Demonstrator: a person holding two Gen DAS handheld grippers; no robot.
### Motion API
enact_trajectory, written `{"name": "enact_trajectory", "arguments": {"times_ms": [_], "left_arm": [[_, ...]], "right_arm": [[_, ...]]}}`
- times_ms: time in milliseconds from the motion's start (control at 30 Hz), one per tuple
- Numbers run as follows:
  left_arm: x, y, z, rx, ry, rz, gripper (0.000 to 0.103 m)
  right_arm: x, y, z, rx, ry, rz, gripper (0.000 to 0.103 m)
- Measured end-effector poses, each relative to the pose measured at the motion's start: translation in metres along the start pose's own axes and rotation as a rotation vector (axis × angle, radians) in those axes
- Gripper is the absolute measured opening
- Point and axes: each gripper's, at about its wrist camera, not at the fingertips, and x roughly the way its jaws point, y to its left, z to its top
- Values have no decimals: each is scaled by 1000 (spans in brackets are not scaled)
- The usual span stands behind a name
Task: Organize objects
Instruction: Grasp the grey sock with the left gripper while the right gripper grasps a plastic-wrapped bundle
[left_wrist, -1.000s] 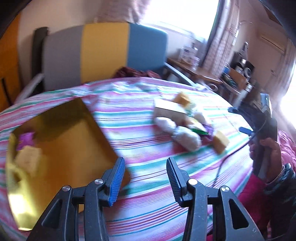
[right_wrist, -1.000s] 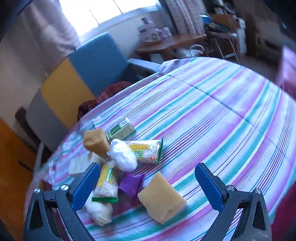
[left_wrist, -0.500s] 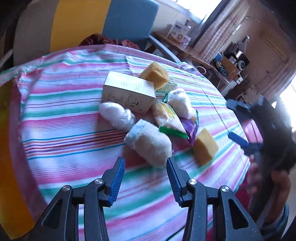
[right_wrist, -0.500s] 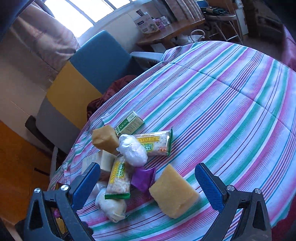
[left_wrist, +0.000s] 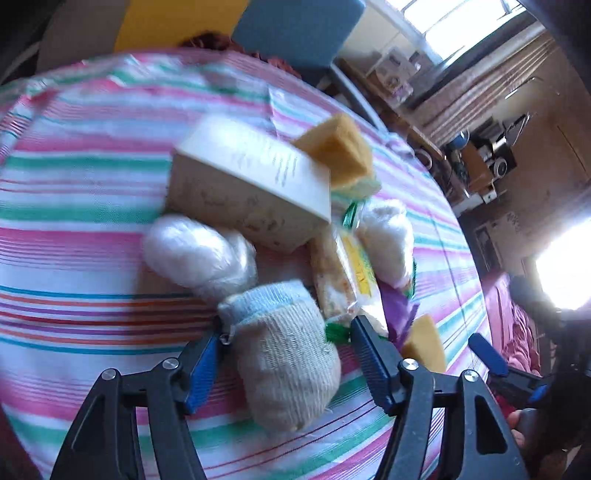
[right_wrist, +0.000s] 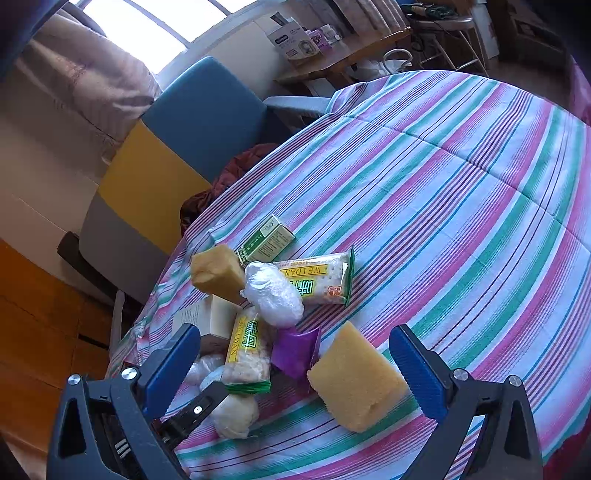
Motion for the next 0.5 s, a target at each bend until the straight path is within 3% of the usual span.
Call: {"name": "enact_trajectory", "arguments": {"times_ms": [100, 400, 500], "left_arm": [[-7, -5, -10, 106, -21, 15, 54], [-56, 9, -70, 258, -27, 4, 54], [-70, 17, -84, 257, -20, -6, 54]], "right_arm": [[3, 2, -1, -19, 10, -13, 103], [6, 11, -5, -94, 26, -55, 101], [10, 16, -8, -125, 42, -73, 98]]}}
